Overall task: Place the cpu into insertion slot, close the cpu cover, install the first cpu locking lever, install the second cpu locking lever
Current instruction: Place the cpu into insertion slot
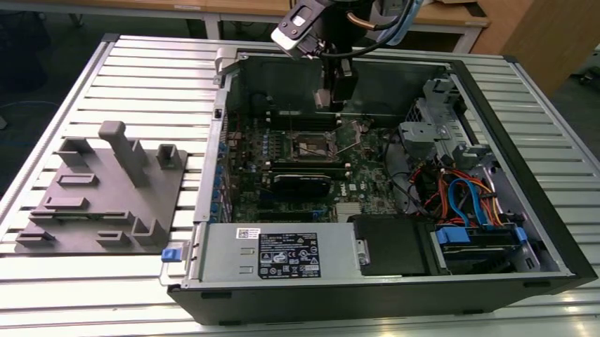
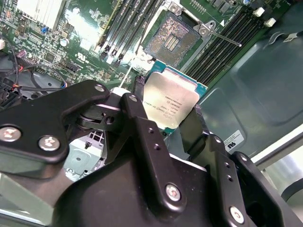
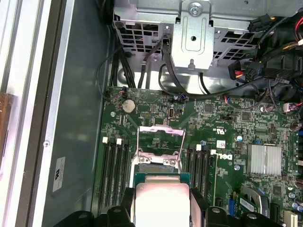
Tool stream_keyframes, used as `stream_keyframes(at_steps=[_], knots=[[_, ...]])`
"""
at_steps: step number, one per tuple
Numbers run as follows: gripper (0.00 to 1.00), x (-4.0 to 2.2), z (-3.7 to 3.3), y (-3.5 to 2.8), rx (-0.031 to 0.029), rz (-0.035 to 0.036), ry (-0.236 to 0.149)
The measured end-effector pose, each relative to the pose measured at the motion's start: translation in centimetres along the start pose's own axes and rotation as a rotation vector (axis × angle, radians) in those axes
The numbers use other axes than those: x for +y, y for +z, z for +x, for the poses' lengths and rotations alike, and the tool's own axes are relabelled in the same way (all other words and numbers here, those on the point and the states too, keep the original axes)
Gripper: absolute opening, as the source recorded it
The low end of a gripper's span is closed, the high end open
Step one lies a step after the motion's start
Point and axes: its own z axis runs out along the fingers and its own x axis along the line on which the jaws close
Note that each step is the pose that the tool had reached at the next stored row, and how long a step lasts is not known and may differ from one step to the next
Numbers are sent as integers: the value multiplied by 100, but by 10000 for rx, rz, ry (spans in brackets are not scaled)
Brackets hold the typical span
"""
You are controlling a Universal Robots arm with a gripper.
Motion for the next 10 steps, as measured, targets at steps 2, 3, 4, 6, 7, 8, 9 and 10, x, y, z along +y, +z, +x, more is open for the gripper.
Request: stream_keyframes(at_steps=[2,3,4,6,7,8,9,10], knots=[[54,0,0,0,0,0,0],[54,0,0,0,0,0,0],[54,0,0,0,-1,0,0],[54,0,0,2,0,0,0],[54,0,0,7,3,-2,0],[54,-1,0,15,3,-2,1],[54,-2,-1,25,0,-1,2],[54,-6,1,60,-4,-1,35]])
